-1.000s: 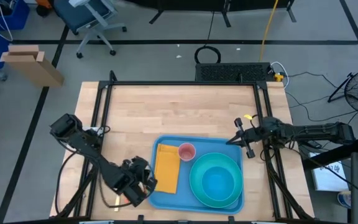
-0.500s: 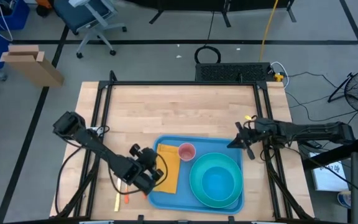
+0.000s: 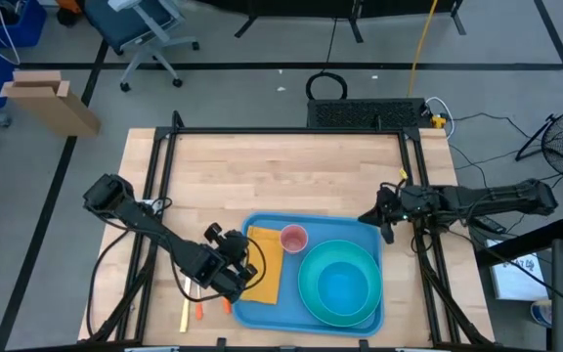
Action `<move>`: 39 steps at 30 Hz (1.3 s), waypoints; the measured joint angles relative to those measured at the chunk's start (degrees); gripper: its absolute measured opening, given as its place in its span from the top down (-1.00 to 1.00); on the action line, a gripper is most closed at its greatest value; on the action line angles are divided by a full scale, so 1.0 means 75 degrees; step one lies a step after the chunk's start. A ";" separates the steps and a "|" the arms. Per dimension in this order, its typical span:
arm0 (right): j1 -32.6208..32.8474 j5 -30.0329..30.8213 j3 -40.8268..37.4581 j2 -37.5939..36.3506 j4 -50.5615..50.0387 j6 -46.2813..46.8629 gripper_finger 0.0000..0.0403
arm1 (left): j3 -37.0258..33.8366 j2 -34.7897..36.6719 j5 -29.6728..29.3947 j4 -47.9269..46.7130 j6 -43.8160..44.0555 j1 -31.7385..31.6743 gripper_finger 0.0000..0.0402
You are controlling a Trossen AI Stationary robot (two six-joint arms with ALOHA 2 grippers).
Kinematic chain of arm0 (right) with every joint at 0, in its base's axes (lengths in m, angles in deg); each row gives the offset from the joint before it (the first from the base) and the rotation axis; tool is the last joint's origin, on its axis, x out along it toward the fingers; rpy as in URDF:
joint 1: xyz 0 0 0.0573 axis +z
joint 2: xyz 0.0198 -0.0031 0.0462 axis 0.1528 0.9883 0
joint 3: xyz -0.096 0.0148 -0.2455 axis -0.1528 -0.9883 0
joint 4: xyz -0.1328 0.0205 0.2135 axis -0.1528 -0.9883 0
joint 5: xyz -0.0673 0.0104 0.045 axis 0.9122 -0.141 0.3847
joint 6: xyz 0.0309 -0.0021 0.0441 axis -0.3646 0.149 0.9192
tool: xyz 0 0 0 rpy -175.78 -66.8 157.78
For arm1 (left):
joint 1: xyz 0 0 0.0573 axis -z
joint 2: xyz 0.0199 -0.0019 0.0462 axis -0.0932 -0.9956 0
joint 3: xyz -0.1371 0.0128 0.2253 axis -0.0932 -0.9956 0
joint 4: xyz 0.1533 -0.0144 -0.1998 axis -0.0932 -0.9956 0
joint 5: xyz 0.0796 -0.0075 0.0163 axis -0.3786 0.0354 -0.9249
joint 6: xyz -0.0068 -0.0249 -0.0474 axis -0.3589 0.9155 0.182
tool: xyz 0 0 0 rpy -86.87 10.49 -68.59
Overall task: Set up tray
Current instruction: Adjust the blue tray
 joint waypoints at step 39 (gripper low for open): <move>0.0004 -0.1618 0.2903 0.5272 -0.5014 -0.3189 1.00 | -0.0006 0.2566 0.2782 0.5643 -1.1505 -0.0999 0.99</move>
